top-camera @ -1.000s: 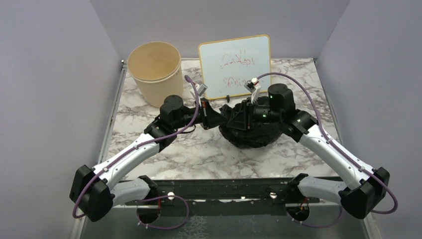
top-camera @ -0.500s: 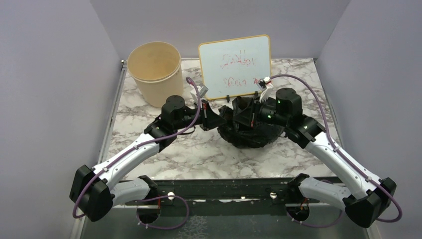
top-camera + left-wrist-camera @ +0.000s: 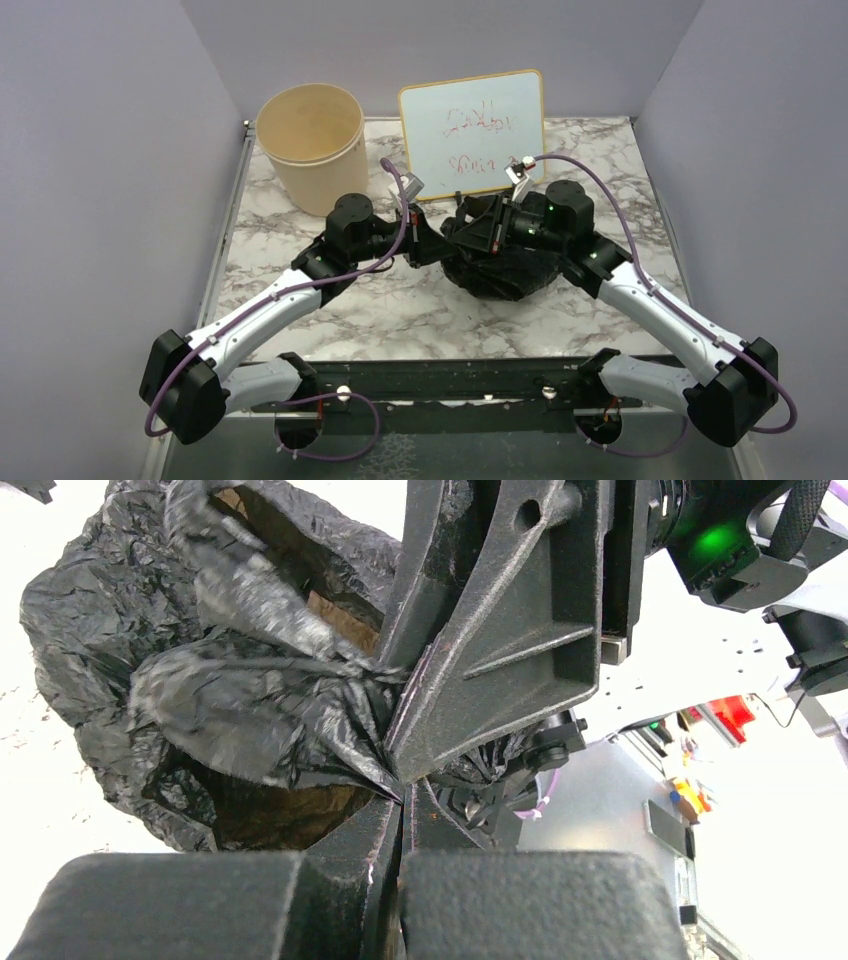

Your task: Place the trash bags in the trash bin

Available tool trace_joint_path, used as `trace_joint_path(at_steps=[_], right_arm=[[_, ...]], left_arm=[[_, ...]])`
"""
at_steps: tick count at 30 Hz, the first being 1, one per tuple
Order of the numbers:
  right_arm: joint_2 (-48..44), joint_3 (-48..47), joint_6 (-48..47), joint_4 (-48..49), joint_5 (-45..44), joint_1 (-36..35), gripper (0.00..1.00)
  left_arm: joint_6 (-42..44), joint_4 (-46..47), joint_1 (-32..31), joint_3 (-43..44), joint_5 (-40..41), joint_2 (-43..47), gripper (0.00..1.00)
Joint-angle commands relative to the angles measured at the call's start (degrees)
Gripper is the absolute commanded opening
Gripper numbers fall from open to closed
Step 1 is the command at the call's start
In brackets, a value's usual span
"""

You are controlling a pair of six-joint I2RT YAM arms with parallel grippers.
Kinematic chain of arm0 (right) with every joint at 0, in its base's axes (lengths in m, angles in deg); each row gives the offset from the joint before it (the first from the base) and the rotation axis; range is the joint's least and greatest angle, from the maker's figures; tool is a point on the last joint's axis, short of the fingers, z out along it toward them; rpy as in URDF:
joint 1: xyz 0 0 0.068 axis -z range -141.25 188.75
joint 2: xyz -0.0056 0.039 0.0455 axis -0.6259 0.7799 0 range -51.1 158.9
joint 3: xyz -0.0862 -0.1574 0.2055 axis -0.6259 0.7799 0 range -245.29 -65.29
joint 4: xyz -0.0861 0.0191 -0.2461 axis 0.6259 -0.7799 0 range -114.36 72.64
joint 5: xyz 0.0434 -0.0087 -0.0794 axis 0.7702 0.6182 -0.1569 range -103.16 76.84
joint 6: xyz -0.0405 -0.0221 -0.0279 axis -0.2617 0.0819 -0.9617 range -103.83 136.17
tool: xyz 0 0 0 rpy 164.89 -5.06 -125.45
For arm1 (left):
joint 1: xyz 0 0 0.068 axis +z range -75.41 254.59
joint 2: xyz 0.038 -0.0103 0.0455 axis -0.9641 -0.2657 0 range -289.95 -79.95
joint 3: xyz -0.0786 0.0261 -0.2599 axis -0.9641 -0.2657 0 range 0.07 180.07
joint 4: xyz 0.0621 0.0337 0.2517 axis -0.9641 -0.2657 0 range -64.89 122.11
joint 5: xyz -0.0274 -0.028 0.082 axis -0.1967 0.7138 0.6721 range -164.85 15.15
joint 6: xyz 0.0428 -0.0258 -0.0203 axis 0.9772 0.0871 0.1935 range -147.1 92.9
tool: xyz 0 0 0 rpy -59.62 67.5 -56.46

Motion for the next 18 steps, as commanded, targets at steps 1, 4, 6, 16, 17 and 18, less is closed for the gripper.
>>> trace_joint_path(at_steps=[1, 4, 6, 16, 17, 18], right_arm=[[0.51, 0.39, 3.17, 5.01, 4.15, -0.35, 0.28], [0.36, 0.95, 4.71, 6.10, 4.55, -0.35, 0.33], [0.60, 1.37, 6.91, 7.31, 5.85, -0.37, 0.36], [1.62, 5.39, 21.62, 13.27, 2.31, -0.37, 0.43], [2.11, 6.21, 23.49, 16.31, 3.39, -0.37, 0.43], [2.77, 6.74, 25.09, 19.56, 4.67, -0.39, 0.44]], left_arm=[[1.81, 1.97, -0.51, 0.10, -1.79, 1.07, 0.00], [1.99, 1.85, -0.54, -0.41, -1.80, 1.58, 0.00], [2.43, 1.11, -0.56, -0.54, -1.42, 1.96, 0.00], [3.97, 4.32, -0.63, -2.27, -3.00, 3.31, 0.00], [4.26, 4.79, -0.64, -2.59, -2.82, 3.54, 0.00], [4.68, 4.97, -0.64, -2.68, -2.71, 3.58, 0.00]])
